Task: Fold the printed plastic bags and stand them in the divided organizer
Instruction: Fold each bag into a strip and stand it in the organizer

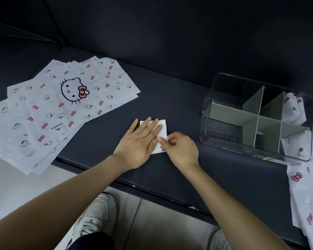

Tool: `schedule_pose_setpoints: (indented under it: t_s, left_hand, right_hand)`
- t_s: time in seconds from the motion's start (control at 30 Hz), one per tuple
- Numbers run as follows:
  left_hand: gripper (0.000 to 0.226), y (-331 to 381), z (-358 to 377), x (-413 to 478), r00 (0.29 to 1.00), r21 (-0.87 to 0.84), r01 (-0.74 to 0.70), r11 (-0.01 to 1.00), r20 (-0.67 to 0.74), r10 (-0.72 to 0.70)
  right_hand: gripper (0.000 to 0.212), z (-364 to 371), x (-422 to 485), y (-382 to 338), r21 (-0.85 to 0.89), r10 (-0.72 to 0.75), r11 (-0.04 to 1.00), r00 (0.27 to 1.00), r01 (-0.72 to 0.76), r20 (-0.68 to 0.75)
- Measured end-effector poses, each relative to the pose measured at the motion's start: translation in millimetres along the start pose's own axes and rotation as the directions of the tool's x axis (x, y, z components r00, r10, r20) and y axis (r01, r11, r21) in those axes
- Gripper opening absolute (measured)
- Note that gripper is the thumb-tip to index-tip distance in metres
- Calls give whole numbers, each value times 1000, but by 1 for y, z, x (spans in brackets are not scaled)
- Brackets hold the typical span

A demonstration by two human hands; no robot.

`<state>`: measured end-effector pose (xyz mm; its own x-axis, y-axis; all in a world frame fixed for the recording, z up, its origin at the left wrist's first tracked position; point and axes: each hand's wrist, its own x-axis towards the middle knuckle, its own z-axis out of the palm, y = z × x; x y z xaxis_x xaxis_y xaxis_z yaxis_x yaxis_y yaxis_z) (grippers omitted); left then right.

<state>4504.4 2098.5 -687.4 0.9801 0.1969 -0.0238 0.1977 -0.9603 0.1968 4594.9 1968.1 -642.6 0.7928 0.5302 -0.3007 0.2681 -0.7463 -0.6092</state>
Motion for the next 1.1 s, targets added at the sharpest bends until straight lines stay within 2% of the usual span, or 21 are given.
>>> schedule_pose_setpoints:
  t_s: [0.3, 0.47, 0.53, 0.6, 0.7, 0.8, 0.9, 0.97, 1.03, 1.1]
  left_hand:
    - [67, 5, -1, 0, 1000, 36, 23, 999, 12, -23]
    - [65, 14, 0, 0, 992, 57, 121, 991, 34, -123]
    - [71, 19, 2, -2, 985, 38, 173, 984, 9, -173]
    - [72, 24, 4, -3, 979, 17, 204, 979, -18, -204]
    - [73, 25, 5, -2, 974, 24, 226, 974, -5, -226]
    - [70, 25, 6, -3, 974, 6, 225, 974, -15, -225]
    - [64, 22, 7, -5, 976, -51, 206, 977, -59, -209]
    - [59, 21, 7, -6, 966, -150, 200, 968, -133, -220]
    - [61, 21, 0, -4, 939, -314, 240, 919, -166, -302]
    - [72, 21, -15, 1, 925, -434, 306, 847, -74, -372]
  right_hand:
    - [36, 4, -13, 7, 99, 181, 980, 977, -170, -116]
    - [49, 11, -20, 7, -72, 79, 992, 944, -107, -320]
    - [46, 6, -15, 7, -117, 98, 984, 961, -132, -260]
    - [34, 2, -11, 4, -191, 114, 971, 982, -142, -150]
    - [18, -1, -3, -3, -237, 127, 961, 990, -140, -69]
    - [16, -1, -1, -7, -245, 130, 960, 990, -139, -54]
    - [14, 3, -8, -10, -269, 47, 960, 994, -73, -103]
    - [10, 5, -12, -10, -225, -14, 974, 993, -13, -118]
    - [4, 2, -13, -8, -86, -46, 996, 992, 36, -118]
    - [21, -7, -12, -3, 69, -75, 994, 993, 81, -88]
